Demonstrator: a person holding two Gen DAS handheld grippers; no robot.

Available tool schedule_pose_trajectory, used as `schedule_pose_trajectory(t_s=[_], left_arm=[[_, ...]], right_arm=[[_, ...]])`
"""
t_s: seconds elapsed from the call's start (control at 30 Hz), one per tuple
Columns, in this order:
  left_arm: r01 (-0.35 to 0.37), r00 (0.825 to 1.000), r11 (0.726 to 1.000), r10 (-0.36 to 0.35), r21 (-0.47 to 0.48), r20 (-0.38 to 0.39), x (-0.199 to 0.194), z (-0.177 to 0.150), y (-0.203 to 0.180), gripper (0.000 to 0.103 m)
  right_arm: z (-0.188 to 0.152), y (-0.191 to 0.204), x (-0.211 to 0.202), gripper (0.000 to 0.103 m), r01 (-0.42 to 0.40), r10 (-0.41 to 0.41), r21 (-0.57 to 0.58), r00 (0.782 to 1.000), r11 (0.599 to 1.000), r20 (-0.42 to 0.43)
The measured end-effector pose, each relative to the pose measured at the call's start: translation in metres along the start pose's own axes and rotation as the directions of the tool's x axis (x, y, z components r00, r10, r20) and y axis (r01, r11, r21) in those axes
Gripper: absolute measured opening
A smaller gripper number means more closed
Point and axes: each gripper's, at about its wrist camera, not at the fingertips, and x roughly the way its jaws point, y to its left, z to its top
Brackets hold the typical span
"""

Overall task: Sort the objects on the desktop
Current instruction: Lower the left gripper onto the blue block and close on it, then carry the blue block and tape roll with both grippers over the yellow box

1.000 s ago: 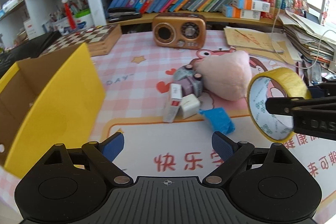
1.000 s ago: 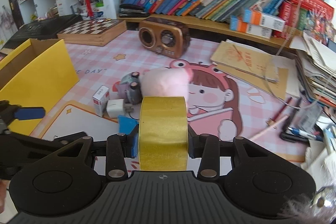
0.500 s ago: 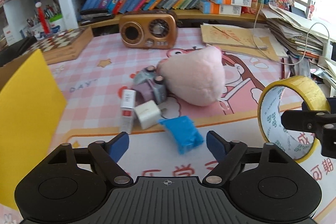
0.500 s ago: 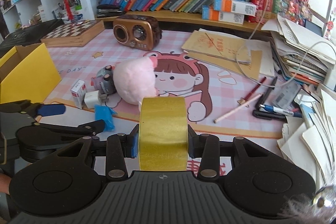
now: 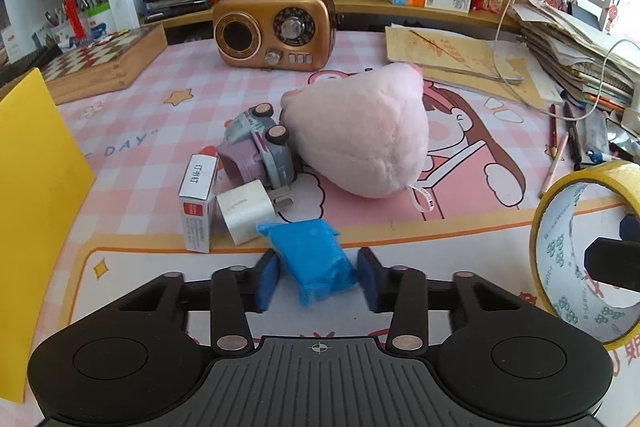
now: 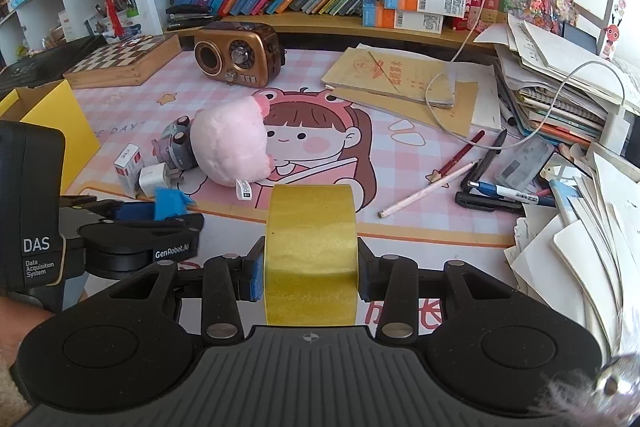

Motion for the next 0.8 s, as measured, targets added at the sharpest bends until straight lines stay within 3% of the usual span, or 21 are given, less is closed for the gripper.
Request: schedule_pose_trajectory(t_s=[0.17,0.4,0.8], left_arm=[[0.034,0.999,0.999,-0.034,0.000,0.001,-0.008,-0.002,0.002,0.029],[0.067,0.997,0.997,-0.069,0.028,0.047,-0.043,-0.006,0.011,0.029],[0.092,0.989,0.996,-0.091,-0.003,0.121,-0.105,-0.023,0.041,0.028]], right_arm=[[0.000,0.000,0.000,0.038,-0.005,0.005,0.000,1.000,1.000,0.002],[-0.002,0.010,-0.007,0.039,-0.037,0.037,-0.007,0.999,0.999,0.016],[-0.010,0.045,-0.031,0.039,-0.092,0.093,-0.043,0.995,0.995,0.037]])
